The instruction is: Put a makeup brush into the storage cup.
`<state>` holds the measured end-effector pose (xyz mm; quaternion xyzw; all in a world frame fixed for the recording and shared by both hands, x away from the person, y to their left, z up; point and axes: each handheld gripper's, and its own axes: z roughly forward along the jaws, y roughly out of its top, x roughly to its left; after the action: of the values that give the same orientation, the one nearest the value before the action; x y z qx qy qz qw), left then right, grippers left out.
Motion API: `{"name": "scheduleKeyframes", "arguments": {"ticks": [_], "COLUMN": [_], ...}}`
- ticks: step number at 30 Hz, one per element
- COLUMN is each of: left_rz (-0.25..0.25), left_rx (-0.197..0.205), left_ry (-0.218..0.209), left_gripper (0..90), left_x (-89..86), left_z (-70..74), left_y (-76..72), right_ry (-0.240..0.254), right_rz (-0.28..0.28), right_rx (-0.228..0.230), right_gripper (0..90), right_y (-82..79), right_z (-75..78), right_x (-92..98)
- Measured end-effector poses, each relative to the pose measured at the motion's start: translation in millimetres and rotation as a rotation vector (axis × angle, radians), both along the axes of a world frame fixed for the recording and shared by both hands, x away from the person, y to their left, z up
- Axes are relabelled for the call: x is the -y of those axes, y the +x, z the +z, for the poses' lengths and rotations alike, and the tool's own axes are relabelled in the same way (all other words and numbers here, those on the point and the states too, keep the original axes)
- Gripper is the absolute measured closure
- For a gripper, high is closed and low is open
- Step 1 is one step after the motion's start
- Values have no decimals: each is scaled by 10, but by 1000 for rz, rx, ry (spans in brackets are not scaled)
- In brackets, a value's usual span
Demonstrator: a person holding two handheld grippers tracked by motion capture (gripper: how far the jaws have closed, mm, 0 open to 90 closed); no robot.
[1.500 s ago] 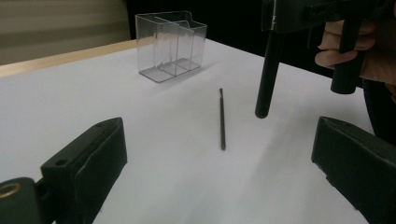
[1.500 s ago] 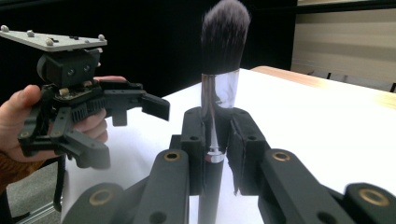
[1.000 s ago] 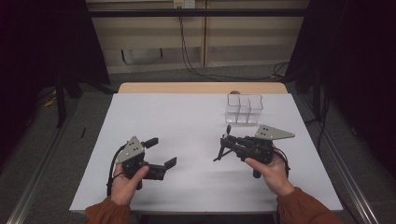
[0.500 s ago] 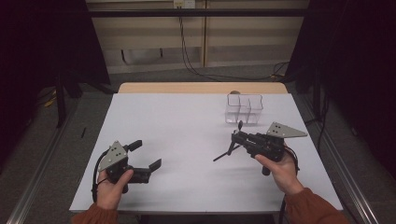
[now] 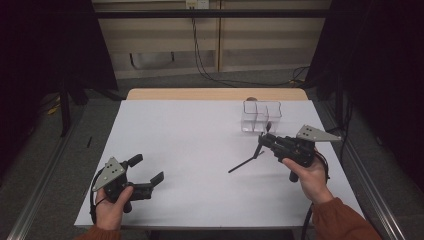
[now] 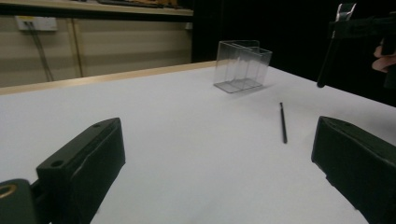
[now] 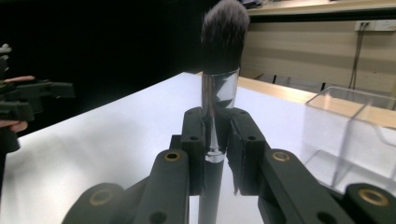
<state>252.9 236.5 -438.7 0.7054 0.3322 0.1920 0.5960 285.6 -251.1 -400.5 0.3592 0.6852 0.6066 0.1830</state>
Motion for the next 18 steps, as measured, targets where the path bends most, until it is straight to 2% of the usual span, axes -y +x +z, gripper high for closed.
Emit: {"name": "scheduleKeyframes", "arguments": {"ticks": [2, 4, 7, 14, 18], "left_rz": [7, 11, 23, -11, -14], "left_rx": [3, 2, -5, 9, 7], "left_ry": [23, 15, 39, 45, 50], "left_gripper": [27, 28, 15, 16, 18], "left_x": [-37, -42, -64, -28, -34], "left_z": [-9, -9, -8, -1, -10], "left_y": [-23, -28, -31, -28, -19], "right_ry": [-12, -13, -24, -30, -38], "right_rz": [-13, -19, -28, -48, -58], "right_rx": [0, 1, 9, 19, 17], "right_gripper": [781, 781, 782, 782, 782], "right_y": [25, 47, 77, 186, 253], "right_z": [5, 14, 38, 80, 95], "right_x": [38, 67, 94, 170, 190]}}
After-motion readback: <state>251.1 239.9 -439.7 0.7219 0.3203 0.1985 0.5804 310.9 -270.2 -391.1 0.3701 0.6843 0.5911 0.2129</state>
